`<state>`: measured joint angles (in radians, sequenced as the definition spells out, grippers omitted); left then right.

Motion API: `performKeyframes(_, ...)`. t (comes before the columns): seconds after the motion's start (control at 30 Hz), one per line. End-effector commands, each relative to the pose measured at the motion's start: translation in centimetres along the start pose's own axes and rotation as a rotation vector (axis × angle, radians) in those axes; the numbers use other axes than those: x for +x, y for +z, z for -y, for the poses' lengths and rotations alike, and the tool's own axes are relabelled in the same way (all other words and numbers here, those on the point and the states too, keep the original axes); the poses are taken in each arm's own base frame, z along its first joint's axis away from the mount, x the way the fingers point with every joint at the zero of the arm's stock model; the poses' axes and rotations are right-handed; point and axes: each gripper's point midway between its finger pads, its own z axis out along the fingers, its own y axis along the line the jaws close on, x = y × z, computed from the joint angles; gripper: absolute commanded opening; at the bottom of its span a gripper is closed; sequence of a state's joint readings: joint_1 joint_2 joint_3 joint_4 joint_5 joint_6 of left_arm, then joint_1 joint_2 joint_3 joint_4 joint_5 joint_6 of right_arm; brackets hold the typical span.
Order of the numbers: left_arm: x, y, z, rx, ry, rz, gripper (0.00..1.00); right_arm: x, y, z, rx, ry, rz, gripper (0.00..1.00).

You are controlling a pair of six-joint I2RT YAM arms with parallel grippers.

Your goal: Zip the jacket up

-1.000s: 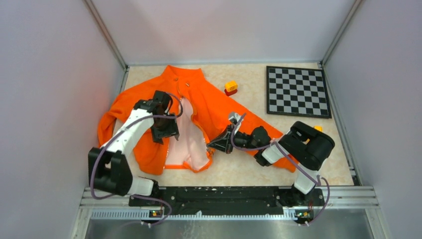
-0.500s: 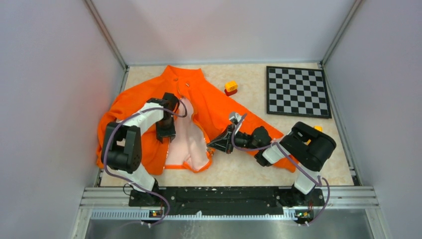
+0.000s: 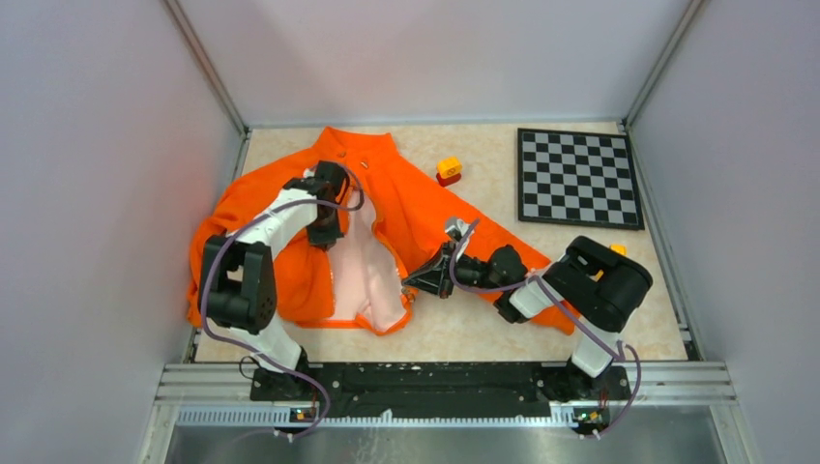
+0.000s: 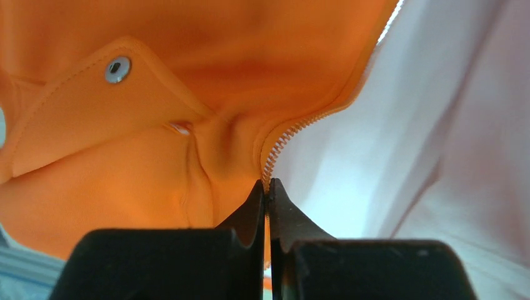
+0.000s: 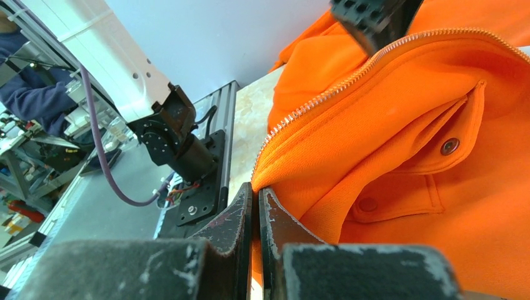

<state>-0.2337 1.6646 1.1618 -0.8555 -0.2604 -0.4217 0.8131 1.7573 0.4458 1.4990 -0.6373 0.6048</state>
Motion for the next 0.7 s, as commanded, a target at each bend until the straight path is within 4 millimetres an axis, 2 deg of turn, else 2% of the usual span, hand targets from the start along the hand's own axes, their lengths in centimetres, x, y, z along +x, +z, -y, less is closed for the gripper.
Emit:
performKeyframes(0.0,-7.0,-2.2,2.0,0.075,-0.119,0.213,0.00,-4.3,0.6,-2.3,-0.115,-0.137,0.152,0.00)
performKeyframes(0.13,-9.1,-0.8,3.1,0.072,-0.120,0.231,0.00,-4.2,0.7,-2.2,-0.114,-0.137,0.151,0.00)
performKeyframes(0.23,-9.6,0.0,2.9,0.038,-0.092,0.223,0.00,-4.2,0.6,-2.2,-0.112,-0.139,0.151,0.00)
performKeyframes(0.3,-9.6,-0.4,2.5,0.025,-0.082,0.227,0.12,-4.1,0.7,-2.2,-0.114,-0.137,0.149,0.00)
performKeyframes(0.37,-9.3,-1.5,2.0,0.027,-0.079,0.237,0.37,-4.1,0.7,-2.2,-0.114,-0.130,0.148,0.00)
performKeyframes(0.43,-8.7,-3.2,1.6,0.055,-0.080,0.253,0.54,-4.1,0.8,-2.1,-0.116,-0.126,0.147,0.00)
performKeyframes(0.5,-7.3,-4.4,1.3,0.089,-0.075,0.246,0.65,-4.0,0.8,-2.1,-0.116,-0.120,0.146,0.00)
performKeyframes(0.57,-5.6,-5.2,1.4,0.143,-0.062,0.225,0.71,-4.0,0.9,-2.0,-0.115,-0.113,0.144,0.00)
performKeyframes(0.67,-1.8,-5.6,2.7,0.262,-0.022,0.113,0.71,-3.9,0.9,-2.0,-0.116,-0.106,0.142,0.00)
